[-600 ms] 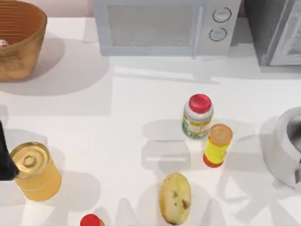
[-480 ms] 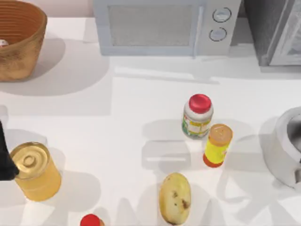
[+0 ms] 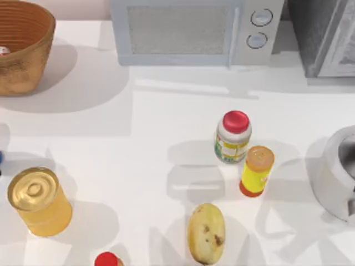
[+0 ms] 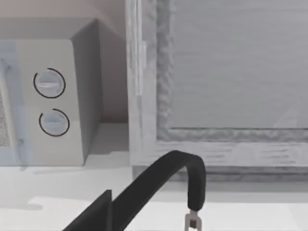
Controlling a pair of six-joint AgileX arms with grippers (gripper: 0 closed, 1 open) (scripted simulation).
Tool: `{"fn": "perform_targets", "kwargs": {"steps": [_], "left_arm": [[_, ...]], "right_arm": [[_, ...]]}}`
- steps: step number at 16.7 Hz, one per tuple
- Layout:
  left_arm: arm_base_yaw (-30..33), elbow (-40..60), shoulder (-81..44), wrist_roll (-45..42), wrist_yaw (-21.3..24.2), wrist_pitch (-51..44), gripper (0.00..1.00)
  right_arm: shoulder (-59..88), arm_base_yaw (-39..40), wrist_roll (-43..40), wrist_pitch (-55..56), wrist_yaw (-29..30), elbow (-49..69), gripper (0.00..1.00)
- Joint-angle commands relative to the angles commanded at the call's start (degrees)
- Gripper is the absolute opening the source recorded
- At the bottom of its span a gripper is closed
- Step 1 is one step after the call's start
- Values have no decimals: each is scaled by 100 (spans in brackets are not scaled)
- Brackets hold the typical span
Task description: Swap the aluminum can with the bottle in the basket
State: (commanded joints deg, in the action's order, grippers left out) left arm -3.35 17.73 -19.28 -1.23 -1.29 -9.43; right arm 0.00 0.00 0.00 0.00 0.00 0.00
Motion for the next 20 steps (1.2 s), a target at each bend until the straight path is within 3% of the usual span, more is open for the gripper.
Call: {"fn": "perform_targets", "kwargs": {"steps": [20], "left_arm": [[-569, 10142, -10861, -805, 643, -4834, 100]], "right_arm": [[0, 0, 0, 0, 0, 0, 100]]}}
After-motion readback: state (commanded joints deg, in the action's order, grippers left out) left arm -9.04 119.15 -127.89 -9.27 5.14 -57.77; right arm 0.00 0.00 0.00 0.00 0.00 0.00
